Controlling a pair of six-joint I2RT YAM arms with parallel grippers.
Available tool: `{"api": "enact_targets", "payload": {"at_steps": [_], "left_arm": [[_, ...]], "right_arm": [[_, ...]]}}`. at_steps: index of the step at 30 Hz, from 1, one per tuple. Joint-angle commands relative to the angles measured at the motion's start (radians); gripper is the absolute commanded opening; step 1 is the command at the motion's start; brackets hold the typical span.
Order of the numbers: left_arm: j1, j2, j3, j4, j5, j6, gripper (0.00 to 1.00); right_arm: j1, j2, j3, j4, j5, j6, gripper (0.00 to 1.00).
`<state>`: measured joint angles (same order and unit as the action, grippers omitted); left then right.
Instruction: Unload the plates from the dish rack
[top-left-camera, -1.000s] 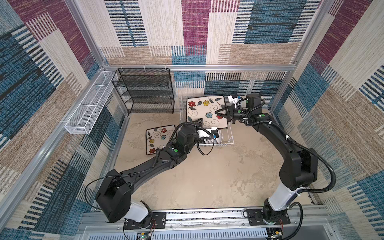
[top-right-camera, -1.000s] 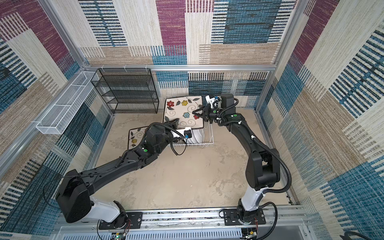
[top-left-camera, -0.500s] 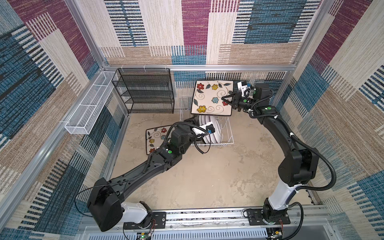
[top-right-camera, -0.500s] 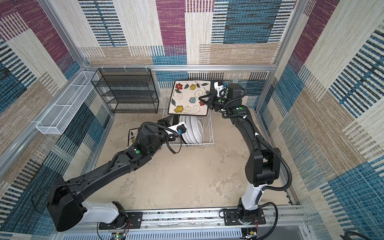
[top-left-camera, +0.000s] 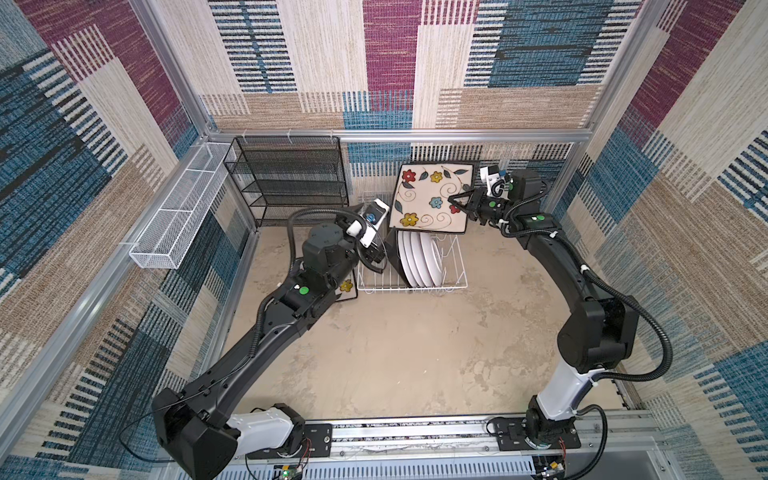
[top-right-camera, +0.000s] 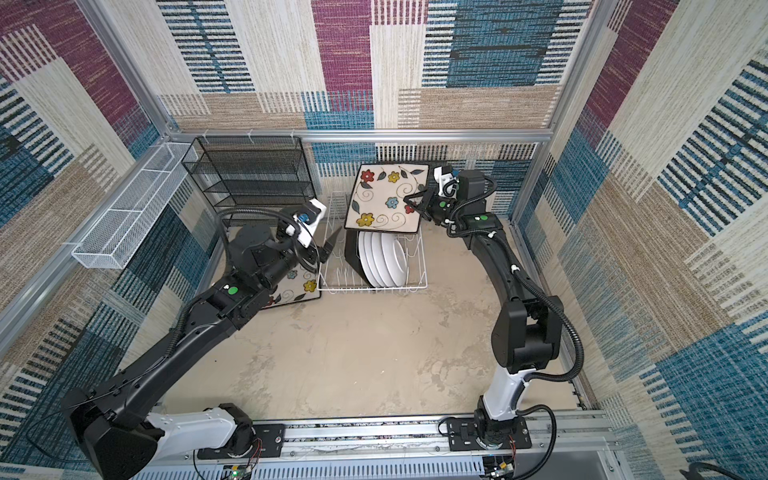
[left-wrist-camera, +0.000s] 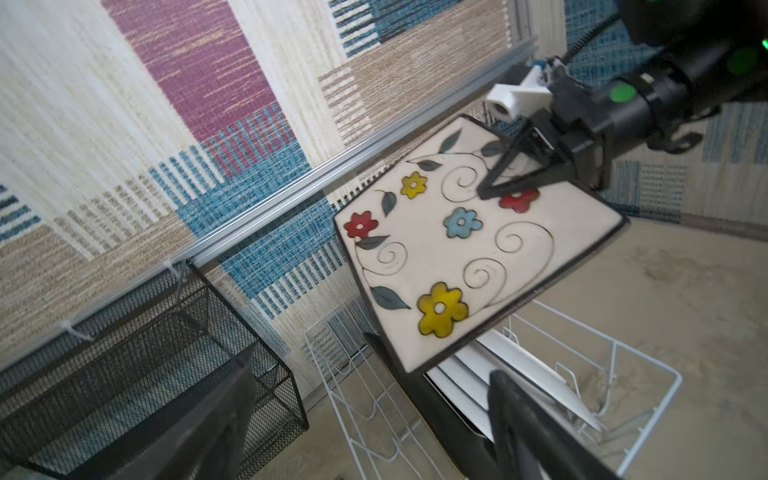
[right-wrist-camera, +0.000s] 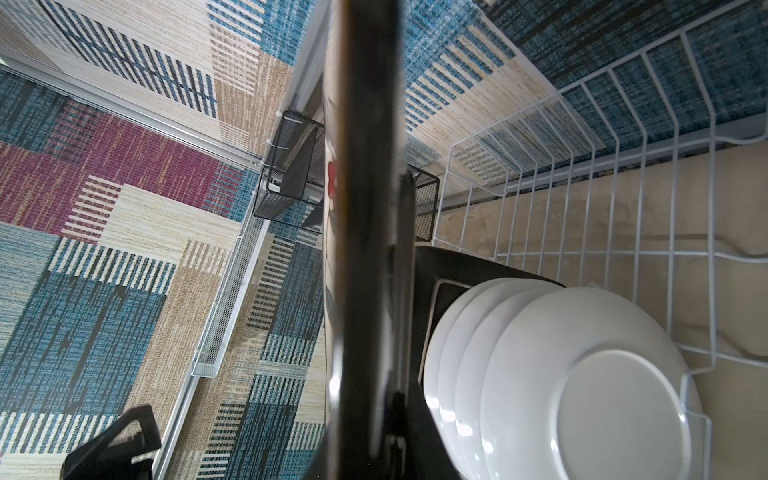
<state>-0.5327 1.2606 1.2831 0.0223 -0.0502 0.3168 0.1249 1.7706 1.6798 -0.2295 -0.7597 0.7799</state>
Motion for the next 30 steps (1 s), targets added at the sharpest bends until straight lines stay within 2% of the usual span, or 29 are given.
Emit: {"api": "enact_targets", "payload": {"at_steps": [1, 5, 13, 20, 30], "left_arm": [[0.08, 0.012, 0.063, -0.121, 0.177, -0.319, 0.89], [0.155, 0.056, 0.16, -0.234, 0.269, -0.492, 0.89], [0.294, 0.187, 0.295, -0.361, 0.486, -0.755, 0.88], [0.35, 0.335, 0.394, -0.445, 0.695, -0.867, 0.87], [0.34, 0.46, 0.438, -0.373, 0.847, -0.971, 0.89]], "right_arm": [[0.001, -0.026, -0.003, 0.172, -0.054, -0.016, 0.0], [0.001, -0.04, -0.035, 0.206, -0.069, -0.027, 0.0], [0.001, -0.051, -0.067, 0.254, -0.13, -0.043, 0.0], [0.001, -0.073, -0.114, 0.305, -0.177, -0.03, 0.0], [0.001, -0.051, -0.126, 0.38, -0.263, 0.035, 0.0]]}}
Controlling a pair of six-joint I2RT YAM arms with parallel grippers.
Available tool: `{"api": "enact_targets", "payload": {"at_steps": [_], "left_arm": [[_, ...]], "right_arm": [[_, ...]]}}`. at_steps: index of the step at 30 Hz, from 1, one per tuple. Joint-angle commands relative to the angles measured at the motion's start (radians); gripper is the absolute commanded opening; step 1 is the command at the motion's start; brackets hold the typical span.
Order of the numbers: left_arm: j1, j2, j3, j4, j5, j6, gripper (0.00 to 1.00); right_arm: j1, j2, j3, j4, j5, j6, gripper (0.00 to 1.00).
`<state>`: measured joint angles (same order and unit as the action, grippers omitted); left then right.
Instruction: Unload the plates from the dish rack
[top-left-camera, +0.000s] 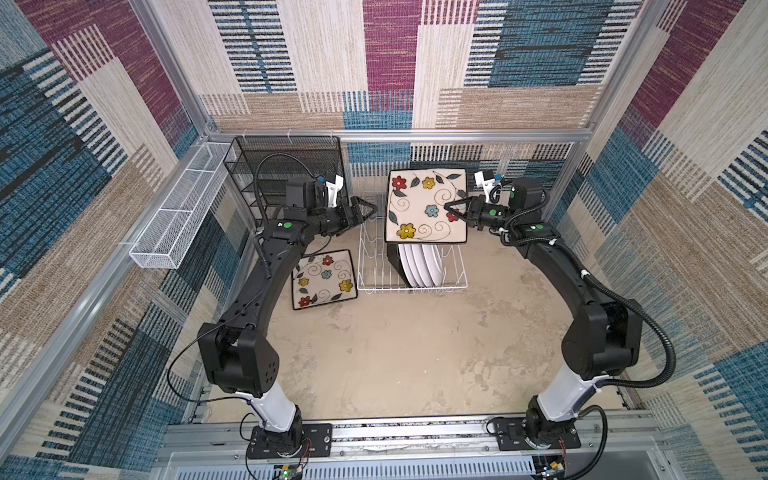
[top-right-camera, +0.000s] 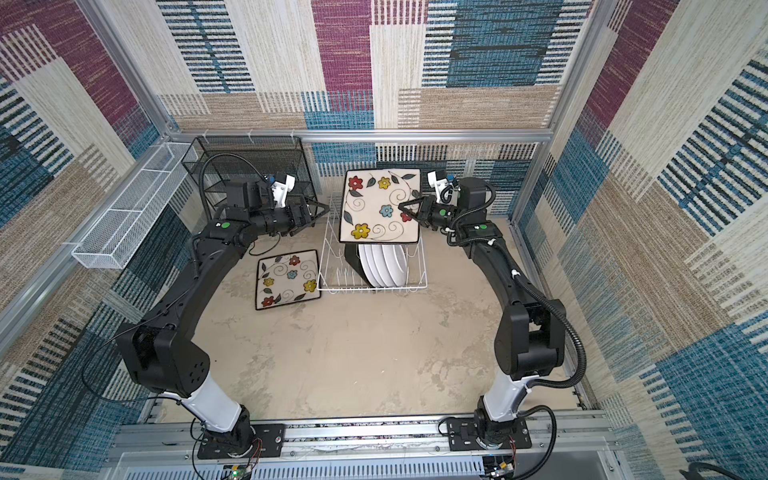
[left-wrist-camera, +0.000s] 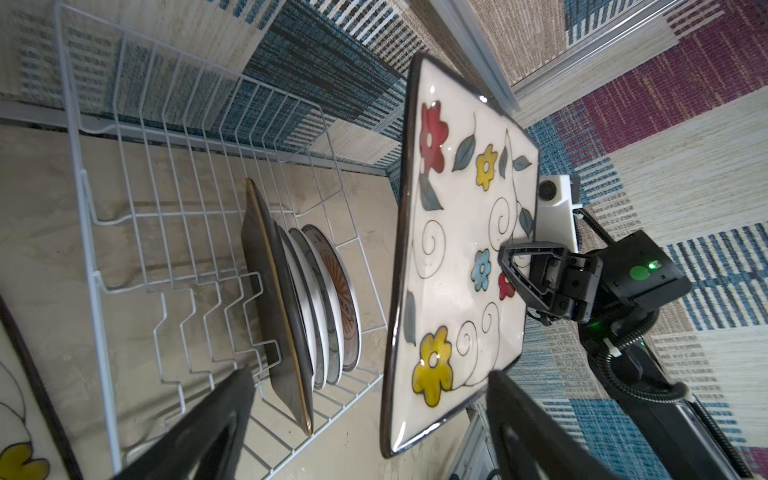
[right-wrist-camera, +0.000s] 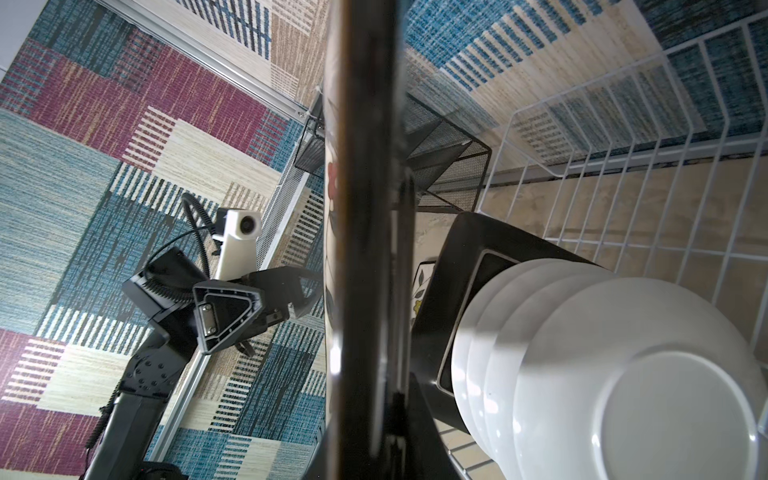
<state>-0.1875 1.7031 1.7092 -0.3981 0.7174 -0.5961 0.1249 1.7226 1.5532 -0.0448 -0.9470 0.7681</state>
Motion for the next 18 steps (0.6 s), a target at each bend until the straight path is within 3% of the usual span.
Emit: {"api": "enact_targets", "payload": {"at_steps": [1, 12, 18], "left_arm": [[-0.007, 0.031, 0.015, 0.054, 0.092, -0.07, 0.9], [-0.054, 0.088, 0.052, 0.083, 0.152, -0.101, 0.91], [-0.073, 0.113, 0.032, 0.202, 0.205, -0.204, 0.89]], "right_arm": [[0.001, 0.0, 0.002, 0.194, -0.077, 0.049, 0.0], [0.005, 0.02, -0.018, 0.213, -0.119, 0.082, 0.0], [0.01, 0.036, -0.015, 0.224, -0.138, 0.088, 0.0]]}}
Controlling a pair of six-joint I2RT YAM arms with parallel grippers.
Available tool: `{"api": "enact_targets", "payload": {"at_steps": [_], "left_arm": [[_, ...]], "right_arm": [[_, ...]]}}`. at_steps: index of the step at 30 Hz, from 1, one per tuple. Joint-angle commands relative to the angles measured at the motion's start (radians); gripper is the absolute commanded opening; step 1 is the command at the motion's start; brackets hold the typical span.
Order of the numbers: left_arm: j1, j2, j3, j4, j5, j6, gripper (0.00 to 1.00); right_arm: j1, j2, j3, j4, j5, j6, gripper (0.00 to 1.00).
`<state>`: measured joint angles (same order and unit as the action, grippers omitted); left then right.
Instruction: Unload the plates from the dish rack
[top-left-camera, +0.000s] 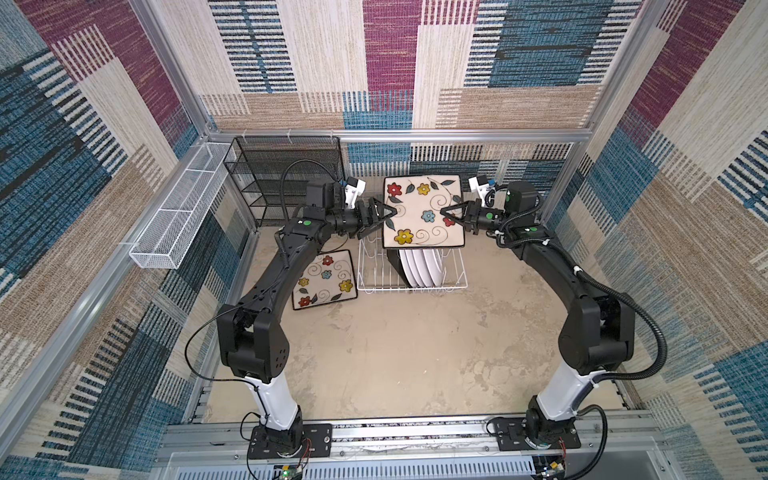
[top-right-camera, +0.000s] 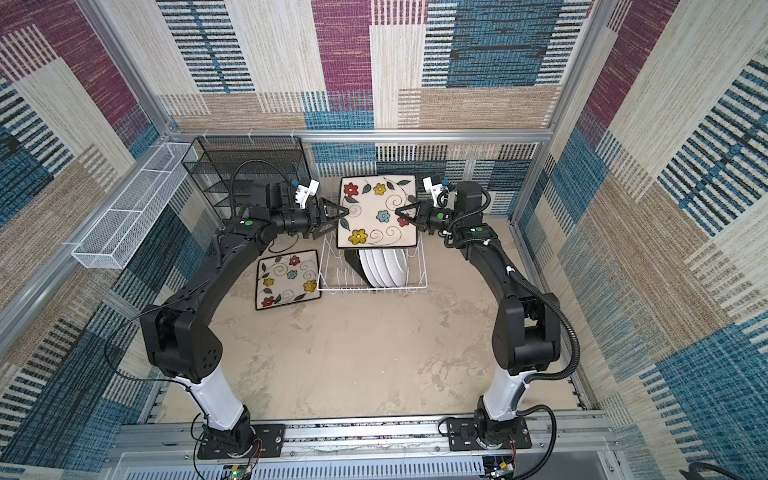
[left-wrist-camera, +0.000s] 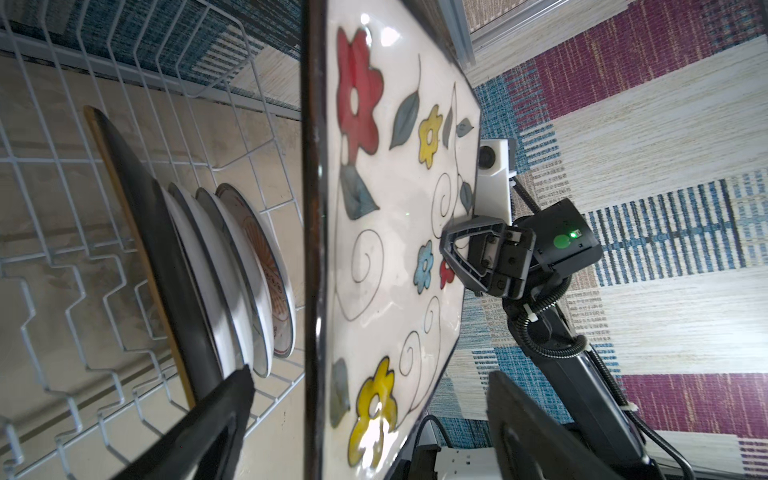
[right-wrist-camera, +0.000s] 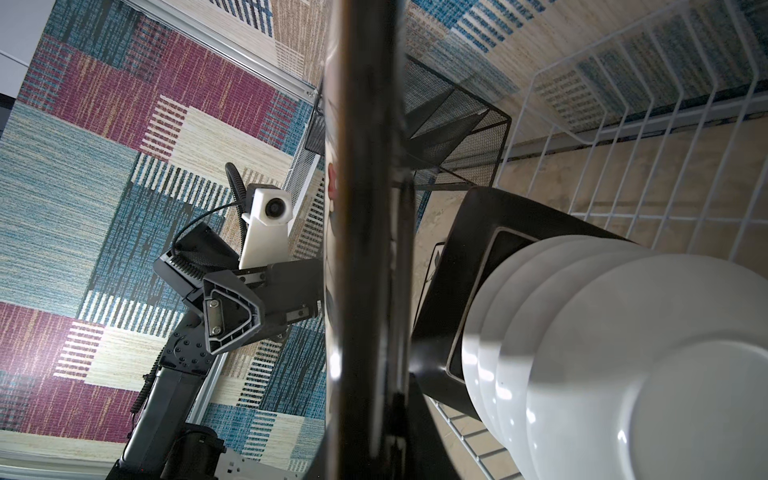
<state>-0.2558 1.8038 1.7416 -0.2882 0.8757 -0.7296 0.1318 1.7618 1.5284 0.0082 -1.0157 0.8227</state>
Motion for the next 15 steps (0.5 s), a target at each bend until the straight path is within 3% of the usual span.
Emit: {"api": "enact_targets", "payload": {"at_steps": [1, 5, 15], "left_arm": [[-0.009, 0.02, 0.005, 0.102, 0.055, -0.08, 0.88], [-0.027, 0.045, 0.025, 0.109, 0.057, -0.085, 0.87], [-0.057, 0.065, 0.039, 0.11, 0.067, -0.086, 0.67]], "right_arm": [[0.003, 0.002, 0.012, 0.177, -0.074, 0.038, 0.0], [0.009, 0.011, 0.012, 0.197, -0.085, 0.053, 0.0], [0.012, 0.017, 0.0, 0.204, -0.092, 0.06, 0.0]]}}
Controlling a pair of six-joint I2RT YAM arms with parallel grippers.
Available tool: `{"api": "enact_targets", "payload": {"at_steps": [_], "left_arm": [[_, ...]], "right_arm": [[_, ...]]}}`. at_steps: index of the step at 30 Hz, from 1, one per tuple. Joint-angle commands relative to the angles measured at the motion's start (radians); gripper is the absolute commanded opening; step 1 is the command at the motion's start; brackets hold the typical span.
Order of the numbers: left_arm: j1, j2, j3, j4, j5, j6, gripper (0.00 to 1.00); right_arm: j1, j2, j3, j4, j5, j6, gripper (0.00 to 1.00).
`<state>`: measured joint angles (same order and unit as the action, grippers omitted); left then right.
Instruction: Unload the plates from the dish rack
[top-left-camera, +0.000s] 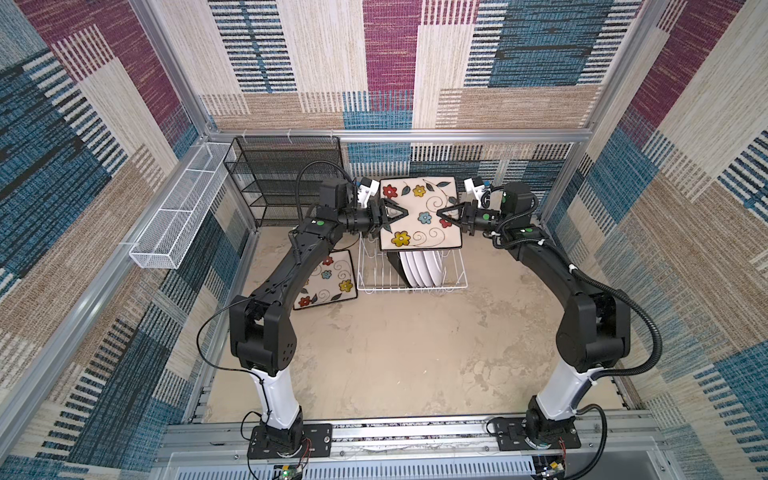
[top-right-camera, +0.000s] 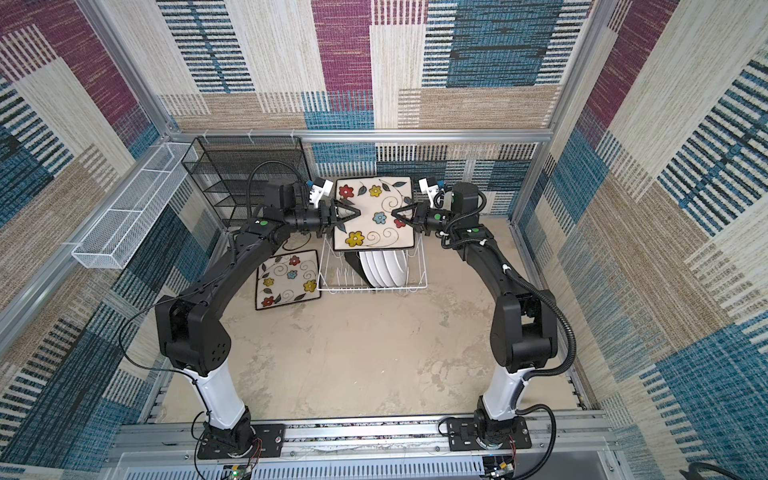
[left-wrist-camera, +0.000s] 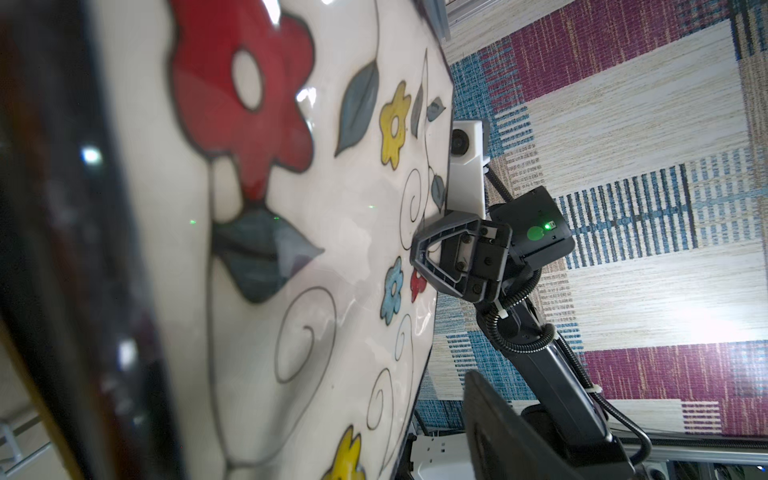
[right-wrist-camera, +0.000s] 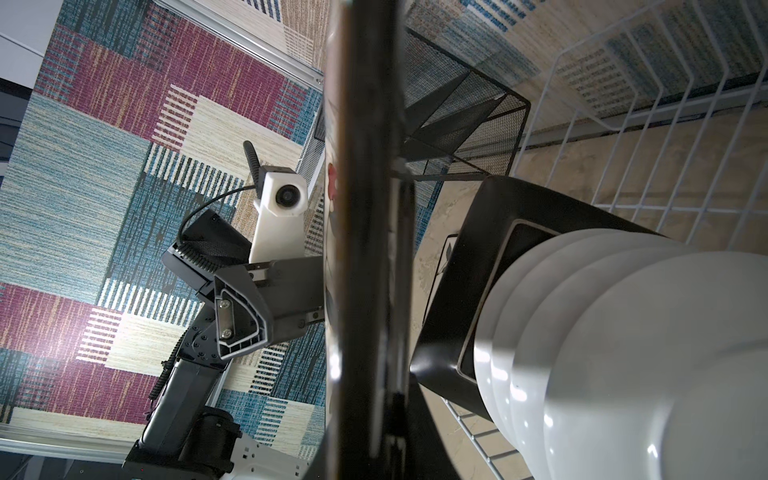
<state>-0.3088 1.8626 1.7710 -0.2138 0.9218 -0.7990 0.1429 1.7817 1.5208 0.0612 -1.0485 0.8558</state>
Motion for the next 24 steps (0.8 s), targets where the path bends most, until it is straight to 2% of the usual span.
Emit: {"api": "enact_targets", "payload": {"at_steps": [1, 5, 10, 18, 24], "left_arm": [[-0.006, 0.008, 0.01, 0.036, 0.023, -0.015, 0.65], [-0.009, 0.009, 0.009, 0.04, 0.026, -0.016, 0.57], [-0.011, 0.012, -0.003, 0.087, 0.044, -0.041, 0.52], [-0.013, 0.003, -0.047, 0.175, 0.076, -0.073, 0.37], [-0.013, 0.008, -0.044, 0.19, 0.092, -0.083, 0.15]], "right_arm": [[0.003, 0.0, 0.007, 0.152, -0.059, 0.031, 0.0], [0.009, 0.008, 0.004, 0.154, -0.063, 0.036, 0.0], [0.01, 0.016, 0.01, 0.116, -0.085, 0.008, 0.0], [0.011, 0.005, -0.02, 0.091, -0.081, -0.021, 0.0], [0.011, 0.016, -0.012, 0.094, -0.085, -0.022, 0.01]]}}
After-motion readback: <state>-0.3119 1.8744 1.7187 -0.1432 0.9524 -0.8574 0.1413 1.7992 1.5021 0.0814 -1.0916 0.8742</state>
